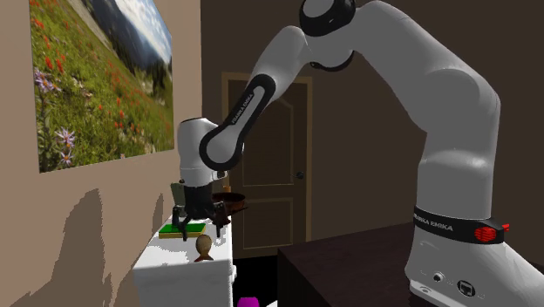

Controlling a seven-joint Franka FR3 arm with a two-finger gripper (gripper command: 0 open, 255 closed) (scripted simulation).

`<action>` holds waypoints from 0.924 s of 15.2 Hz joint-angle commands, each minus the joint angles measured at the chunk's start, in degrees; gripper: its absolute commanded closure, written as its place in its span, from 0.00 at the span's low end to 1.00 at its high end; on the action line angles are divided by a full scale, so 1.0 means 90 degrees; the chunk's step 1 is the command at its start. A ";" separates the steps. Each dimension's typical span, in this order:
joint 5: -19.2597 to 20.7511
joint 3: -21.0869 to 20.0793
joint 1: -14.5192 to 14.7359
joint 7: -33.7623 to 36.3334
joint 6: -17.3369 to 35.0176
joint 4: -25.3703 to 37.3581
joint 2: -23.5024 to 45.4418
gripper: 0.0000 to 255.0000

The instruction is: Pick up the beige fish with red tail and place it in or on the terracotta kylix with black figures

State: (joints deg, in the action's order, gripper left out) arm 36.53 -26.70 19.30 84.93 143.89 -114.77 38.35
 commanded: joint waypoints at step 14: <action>0.0227 0.0209 0.0149 0.0150 0.0223 0.0093 0.0305 1.00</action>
State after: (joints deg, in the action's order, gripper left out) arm 38.57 -24.83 20.64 86.27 145.89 -113.92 41.08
